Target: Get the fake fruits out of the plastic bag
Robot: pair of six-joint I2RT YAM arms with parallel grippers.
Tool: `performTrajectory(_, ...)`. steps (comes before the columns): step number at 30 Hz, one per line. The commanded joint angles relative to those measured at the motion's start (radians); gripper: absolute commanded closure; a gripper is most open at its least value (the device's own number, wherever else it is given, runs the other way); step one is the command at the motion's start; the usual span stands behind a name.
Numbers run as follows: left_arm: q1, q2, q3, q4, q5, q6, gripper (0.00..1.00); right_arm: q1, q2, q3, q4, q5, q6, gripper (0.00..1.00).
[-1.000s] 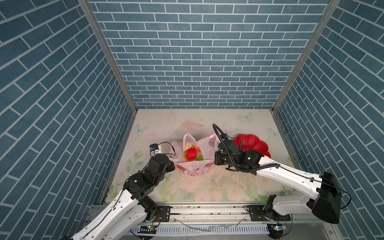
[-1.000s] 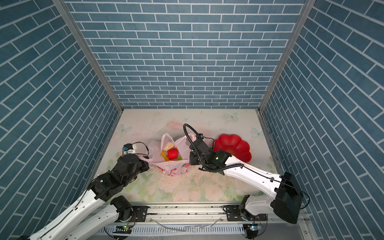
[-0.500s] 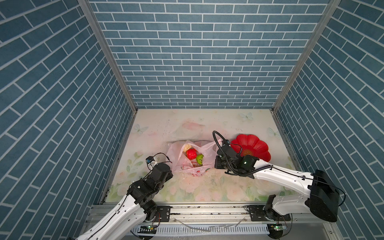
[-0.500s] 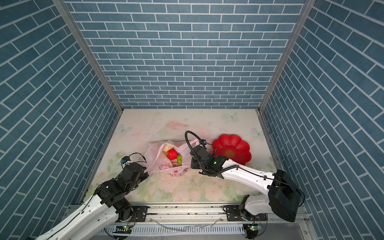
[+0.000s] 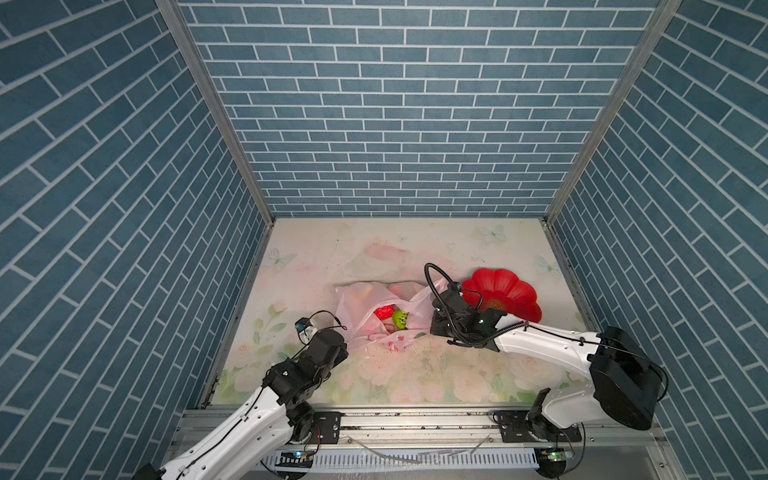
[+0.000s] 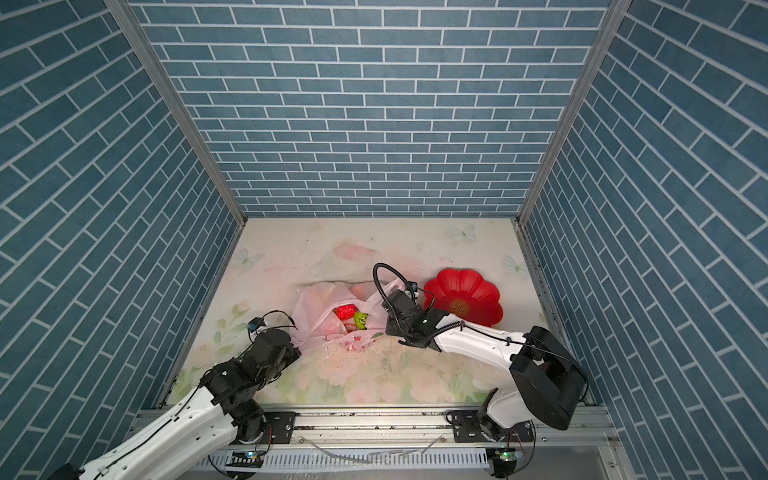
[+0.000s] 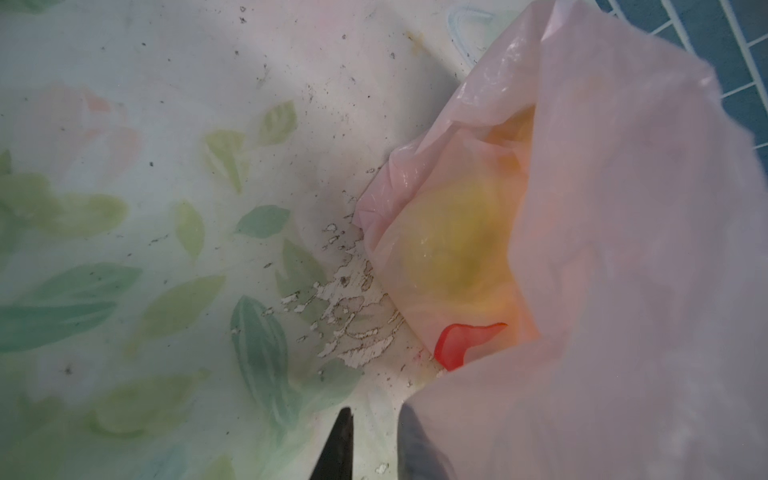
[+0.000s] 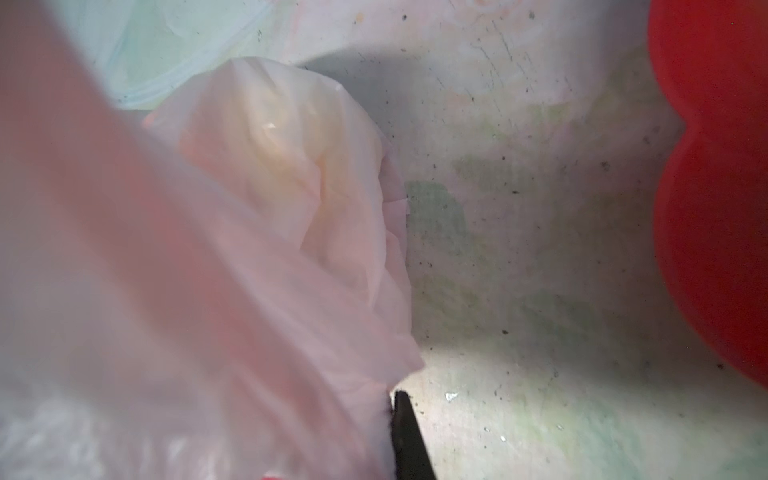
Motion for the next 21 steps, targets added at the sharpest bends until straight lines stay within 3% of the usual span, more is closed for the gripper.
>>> performTrajectory(1, -0.001, 0.005, -0.042, -0.015, -0.004, -0.036, 0.79, -0.023, 0.022, -0.04, 0.0, 0.003, 0.02, 0.97)
performTrajectory(16, 0.0, 0.044, -0.112, 0.076, 0.006, -0.067, 0.78, -0.066, 0.105, -0.03, 0.033, -0.064, -0.025, 0.97)
performTrajectory(21, 0.0, 0.087, -0.081, 0.087, 0.018, -0.052, 0.79, -0.067, 0.103, 0.0, 0.011, -0.082, -0.042, 0.92)
